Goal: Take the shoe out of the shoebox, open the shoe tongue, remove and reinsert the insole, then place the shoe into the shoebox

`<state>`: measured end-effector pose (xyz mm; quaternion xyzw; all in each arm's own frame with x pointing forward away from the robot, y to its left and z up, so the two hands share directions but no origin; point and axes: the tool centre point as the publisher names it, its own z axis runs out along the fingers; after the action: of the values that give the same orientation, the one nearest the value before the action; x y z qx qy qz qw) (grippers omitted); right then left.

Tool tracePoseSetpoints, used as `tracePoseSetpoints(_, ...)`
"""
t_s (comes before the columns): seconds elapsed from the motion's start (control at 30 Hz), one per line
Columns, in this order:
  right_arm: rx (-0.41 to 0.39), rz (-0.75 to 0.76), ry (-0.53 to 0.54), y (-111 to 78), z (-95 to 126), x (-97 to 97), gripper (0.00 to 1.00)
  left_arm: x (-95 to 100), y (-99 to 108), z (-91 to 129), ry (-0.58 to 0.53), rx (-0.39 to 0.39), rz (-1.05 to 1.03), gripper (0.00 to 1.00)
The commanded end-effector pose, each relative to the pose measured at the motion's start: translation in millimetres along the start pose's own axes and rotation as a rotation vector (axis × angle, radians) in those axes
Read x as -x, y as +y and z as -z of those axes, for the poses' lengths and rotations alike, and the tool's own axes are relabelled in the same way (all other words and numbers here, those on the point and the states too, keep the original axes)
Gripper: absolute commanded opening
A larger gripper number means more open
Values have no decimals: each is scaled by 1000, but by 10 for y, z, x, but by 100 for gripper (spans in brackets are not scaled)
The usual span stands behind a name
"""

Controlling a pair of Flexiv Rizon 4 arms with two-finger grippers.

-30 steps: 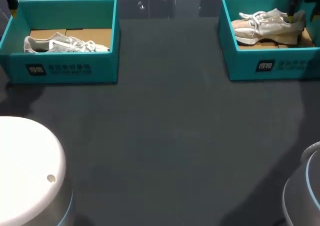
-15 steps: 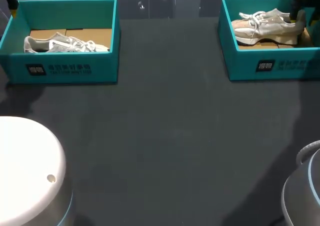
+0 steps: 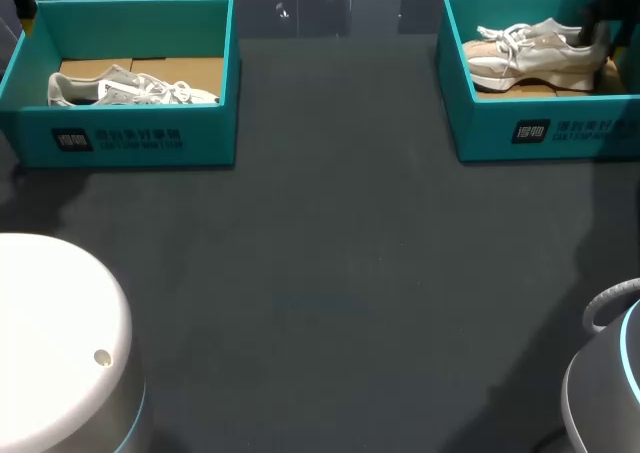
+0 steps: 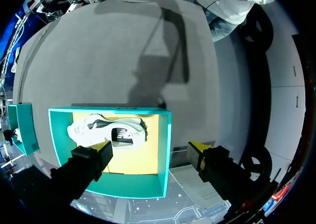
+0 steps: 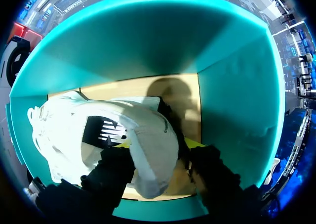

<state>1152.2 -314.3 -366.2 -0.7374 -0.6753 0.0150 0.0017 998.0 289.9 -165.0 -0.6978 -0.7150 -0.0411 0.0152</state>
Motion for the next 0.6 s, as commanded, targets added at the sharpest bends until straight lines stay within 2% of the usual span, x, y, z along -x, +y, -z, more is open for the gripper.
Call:
tracePoseSetpoints(0.03,-20,-2,8,70,-49,-47,22,-2,2,8,2,-1,-1,100)
tracePoseSetpoints(0.1,-22,-7,10,62,-57,-49,0,-2,2,8,2,-1,-1,100)
tracePoseSetpoints(0.6,5,-38,-3,1,145,87,0,-2,2,8,2,-1,-1,100)
